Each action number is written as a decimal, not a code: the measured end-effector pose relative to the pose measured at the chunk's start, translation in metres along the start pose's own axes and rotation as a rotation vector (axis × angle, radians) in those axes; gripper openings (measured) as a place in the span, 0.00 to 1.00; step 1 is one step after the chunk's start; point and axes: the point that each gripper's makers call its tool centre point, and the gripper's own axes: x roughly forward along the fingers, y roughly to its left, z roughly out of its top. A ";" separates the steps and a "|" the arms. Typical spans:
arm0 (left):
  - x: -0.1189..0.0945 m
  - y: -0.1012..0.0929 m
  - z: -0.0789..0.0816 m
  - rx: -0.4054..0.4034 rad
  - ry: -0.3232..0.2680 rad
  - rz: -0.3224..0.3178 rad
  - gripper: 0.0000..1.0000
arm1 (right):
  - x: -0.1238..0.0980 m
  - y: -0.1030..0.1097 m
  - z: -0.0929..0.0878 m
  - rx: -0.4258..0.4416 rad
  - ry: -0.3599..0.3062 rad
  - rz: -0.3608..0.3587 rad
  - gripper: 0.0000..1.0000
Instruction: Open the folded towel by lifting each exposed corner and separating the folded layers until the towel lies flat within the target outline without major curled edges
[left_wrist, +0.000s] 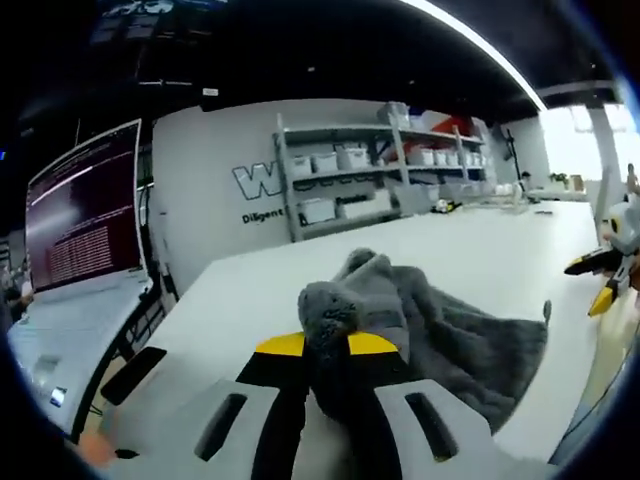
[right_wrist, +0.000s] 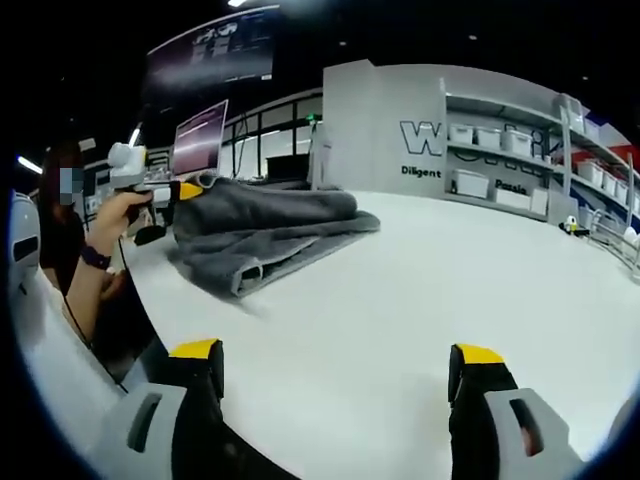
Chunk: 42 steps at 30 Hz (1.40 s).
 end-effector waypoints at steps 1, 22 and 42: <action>0.000 0.002 -0.002 -0.003 0.008 0.006 0.11 | 0.000 0.000 0.000 0.001 0.000 0.001 0.95; -0.010 0.034 -0.030 0.004 0.111 0.145 0.11 | -0.001 -0.003 -0.003 0.005 0.007 -0.003 0.95; -0.024 0.045 -0.085 0.140 0.347 0.213 0.11 | 0.001 0.000 -0.007 0.004 0.017 0.008 0.95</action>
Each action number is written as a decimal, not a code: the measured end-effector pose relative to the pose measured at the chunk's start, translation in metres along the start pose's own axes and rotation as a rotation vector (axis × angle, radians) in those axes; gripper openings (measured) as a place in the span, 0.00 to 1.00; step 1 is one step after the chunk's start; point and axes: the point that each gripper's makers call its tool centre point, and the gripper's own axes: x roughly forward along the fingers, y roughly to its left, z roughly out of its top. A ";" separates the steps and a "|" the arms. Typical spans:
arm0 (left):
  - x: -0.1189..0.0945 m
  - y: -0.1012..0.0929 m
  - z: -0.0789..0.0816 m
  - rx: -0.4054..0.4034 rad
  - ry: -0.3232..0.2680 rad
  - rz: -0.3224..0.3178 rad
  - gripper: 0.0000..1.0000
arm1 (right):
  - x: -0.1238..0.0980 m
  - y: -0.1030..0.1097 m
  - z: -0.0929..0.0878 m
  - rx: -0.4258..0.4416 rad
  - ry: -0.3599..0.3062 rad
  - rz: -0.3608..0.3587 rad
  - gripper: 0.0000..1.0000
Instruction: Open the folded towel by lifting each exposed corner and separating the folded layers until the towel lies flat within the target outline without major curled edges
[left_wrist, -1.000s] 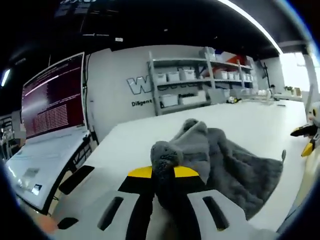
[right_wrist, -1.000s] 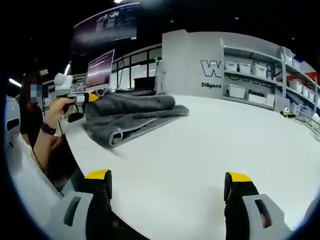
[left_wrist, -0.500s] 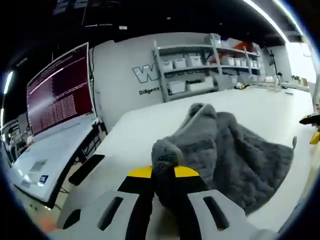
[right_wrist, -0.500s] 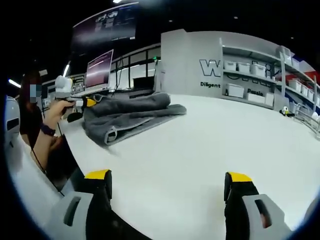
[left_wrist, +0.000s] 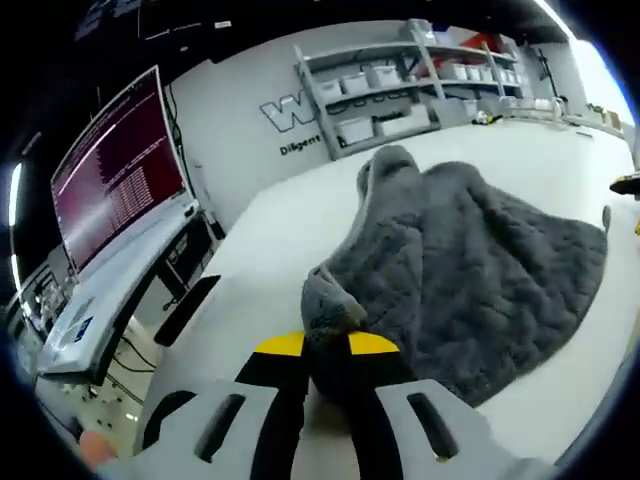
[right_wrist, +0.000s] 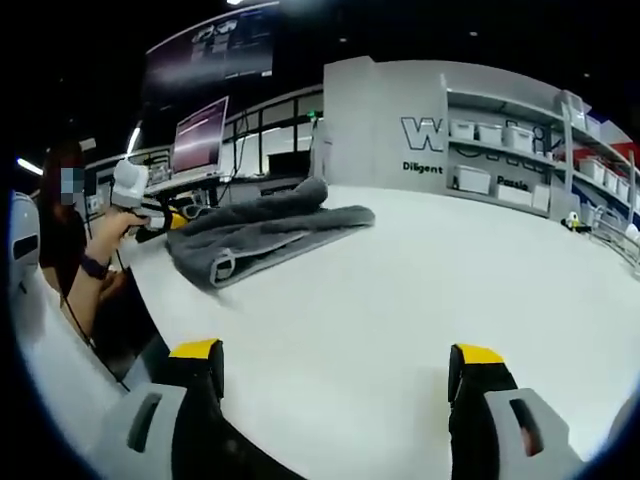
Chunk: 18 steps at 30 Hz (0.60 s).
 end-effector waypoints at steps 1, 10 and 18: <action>0.000 0.000 -0.002 0.004 0.006 0.000 0.11 | 0.000 0.000 0.000 0.001 0.000 0.001 0.95; -0.006 0.002 -0.013 0.005 0.029 0.003 0.12 | 0.001 0.001 -0.001 0.001 0.002 0.003 0.95; -0.013 0.003 -0.019 0.003 0.036 0.004 0.12 | 0.002 0.002 0.000 0.000 0.004 0.008 0.94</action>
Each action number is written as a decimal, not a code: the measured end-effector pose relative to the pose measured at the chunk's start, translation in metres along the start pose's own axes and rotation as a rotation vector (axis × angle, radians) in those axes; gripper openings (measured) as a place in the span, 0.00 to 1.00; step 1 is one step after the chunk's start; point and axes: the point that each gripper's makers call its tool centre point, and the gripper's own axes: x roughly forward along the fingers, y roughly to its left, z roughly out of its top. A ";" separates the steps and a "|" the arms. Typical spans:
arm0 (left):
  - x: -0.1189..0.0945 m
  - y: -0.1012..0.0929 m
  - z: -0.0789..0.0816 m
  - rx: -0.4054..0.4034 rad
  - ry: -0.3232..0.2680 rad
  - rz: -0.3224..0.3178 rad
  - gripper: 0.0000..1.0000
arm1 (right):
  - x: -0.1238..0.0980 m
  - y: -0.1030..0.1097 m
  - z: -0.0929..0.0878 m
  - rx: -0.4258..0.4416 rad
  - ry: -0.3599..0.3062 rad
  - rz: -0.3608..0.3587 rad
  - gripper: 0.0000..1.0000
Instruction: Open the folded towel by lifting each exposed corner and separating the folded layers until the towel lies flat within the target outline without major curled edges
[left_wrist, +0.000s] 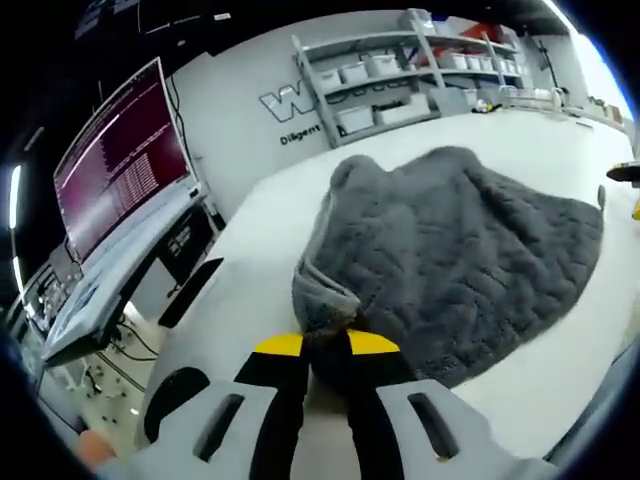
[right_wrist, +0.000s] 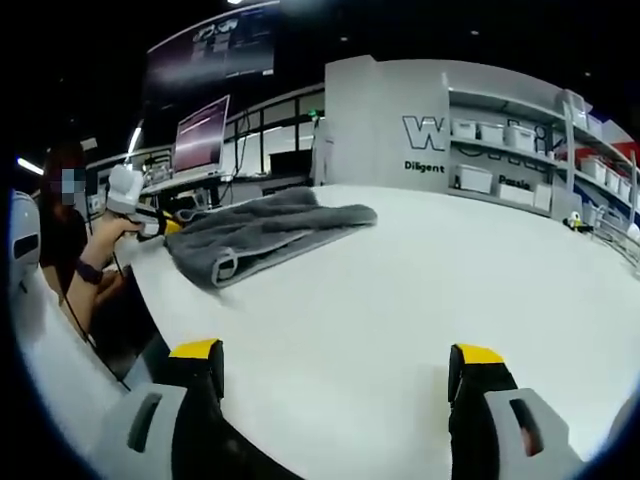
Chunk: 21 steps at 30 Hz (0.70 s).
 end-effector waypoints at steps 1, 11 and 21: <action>-0.001 0.000 -0.001 0.000 0.000 0.001 0.12 | 0.000 0.000 0.000 0.000 0.002 0.000 0.94; -0.010 0.002 -0.012 -0.011 0.010 0.002 0.13 | 0.002 0.000 -0.001 -0.004 0.009 0.006 0.94; -0.028 0.007 -0.005 -0.028 -0.013 -0.004 0.19 | 0.005 0.004 0.000 -0.009 0.012 0.017 0.94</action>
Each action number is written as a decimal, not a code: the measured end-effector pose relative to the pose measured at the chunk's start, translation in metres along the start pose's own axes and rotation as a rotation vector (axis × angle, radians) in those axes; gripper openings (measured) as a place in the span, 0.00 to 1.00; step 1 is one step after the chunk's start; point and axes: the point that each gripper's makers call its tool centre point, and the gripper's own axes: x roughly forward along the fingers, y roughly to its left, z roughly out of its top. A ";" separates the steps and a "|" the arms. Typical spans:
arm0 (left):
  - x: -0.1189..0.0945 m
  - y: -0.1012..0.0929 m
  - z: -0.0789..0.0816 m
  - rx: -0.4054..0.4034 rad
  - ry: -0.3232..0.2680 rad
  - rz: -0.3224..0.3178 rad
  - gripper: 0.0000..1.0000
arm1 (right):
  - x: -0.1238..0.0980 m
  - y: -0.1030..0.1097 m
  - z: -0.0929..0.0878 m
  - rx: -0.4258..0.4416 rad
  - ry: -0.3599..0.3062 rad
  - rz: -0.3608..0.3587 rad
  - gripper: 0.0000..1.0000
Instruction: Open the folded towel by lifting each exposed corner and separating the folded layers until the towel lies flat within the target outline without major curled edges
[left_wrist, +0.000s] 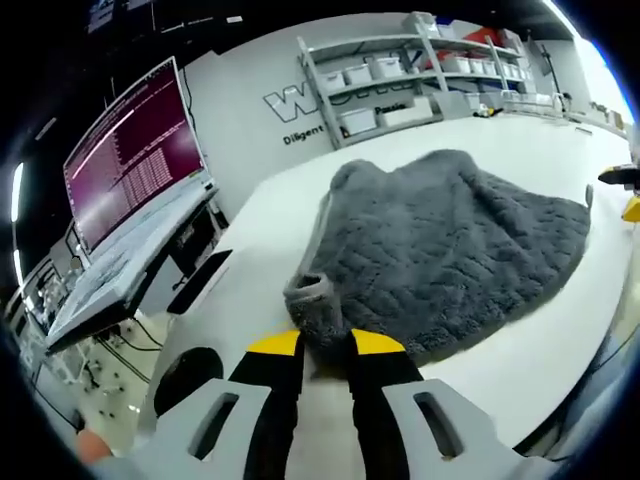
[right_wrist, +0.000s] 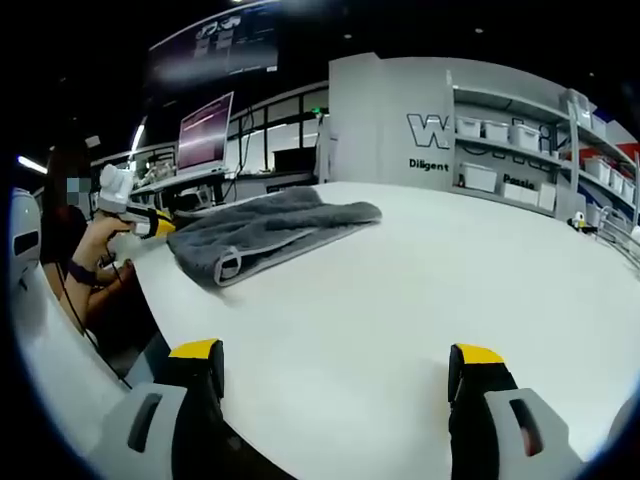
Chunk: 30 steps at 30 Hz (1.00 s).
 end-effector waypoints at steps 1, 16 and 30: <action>-0.003 0.000 0.002 -0.009 -0.008 -0.008 0.21 | 0.000 0.000 0.000 -0.001 0.001 -0.001 0.94; -0.035 -0.019 0.042 -0.104 -0.187 -0.149 0.43 | 0.000 -0.001 -0.001 0.005 0.000 -0.001 0.94; -0.038 -0.071 0.067 -0.104 -0.282 -0.388 0.70 | -0.003 -0.002 -0.002 0.006 -0.005 -0.003 0.94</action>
